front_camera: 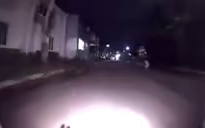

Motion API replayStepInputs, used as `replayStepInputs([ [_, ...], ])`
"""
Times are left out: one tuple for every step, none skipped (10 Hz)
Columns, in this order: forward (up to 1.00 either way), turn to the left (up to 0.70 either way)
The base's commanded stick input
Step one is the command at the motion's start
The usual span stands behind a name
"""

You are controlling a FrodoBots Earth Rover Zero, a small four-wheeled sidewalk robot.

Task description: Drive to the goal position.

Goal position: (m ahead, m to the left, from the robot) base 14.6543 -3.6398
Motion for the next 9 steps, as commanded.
replayStepInputs([
  [1.0,0.0],
  [1.0,0.0],
  [1.0,0.0],
  [1.0,0.0],
  [1.0,0.0],
  [1.0,0.0],
  [1.0,0.0],
  [1.0,0.0],
  [1.0,0.0],
])
